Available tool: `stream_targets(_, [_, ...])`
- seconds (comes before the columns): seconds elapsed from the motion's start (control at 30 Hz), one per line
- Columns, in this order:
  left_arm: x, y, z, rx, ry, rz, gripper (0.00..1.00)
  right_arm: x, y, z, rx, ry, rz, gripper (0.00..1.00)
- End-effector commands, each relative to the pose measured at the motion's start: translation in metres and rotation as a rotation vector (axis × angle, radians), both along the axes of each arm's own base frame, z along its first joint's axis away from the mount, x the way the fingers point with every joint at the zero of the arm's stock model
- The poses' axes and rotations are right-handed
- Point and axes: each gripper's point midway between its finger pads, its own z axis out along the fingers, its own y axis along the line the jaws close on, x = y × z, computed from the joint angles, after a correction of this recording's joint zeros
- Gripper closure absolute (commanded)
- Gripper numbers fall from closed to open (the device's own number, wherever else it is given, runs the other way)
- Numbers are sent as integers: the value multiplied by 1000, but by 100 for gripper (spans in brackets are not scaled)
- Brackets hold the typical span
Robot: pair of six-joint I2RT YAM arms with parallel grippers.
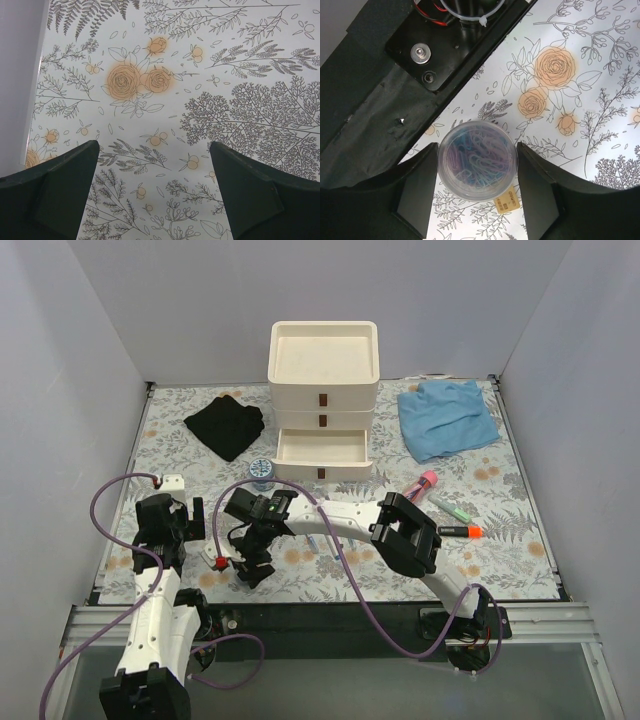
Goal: Sort the stationery into containers
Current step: Pick up the stationery from the center of the board, then place the stationery in the drawer.
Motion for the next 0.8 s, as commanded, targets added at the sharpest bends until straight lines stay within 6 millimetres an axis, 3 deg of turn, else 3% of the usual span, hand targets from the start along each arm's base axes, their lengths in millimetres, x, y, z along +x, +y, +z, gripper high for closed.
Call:
stream_targets(0.0, [2,1,0,2,-2,10,5,10,-1,24,27,-41,-38,52])
stream_targets(0.07, [2,0,-1,-4,6,4,5,25,-8,37,39,-72,-70,53])
stream_targets(0.2, [9,-8,7,-7,-4,-61,6,69,-29,94,63,-131,-166,54])
stream_targets(0.27, [15,-14,15,-17,-22,-103,6,105,-40,121,85,-160,-239,54])
stream_targets(0.4, [28,-24,28,3,-69,-207,6,166,-77,150,91,-288,-373,55])
stream_targets(0.5, [38,-23,38,44,-105,-236,6,233,-111,168,97,-332,-543,55])
stream_targets(0.67, [49,-36,53,17,-137,-315,6,296,-147,169,77,-373,-693,55])
stream_targets(0.77, [51,-36,59,12,-146,-312,6,326,-160,155,48,-379,-754,55])
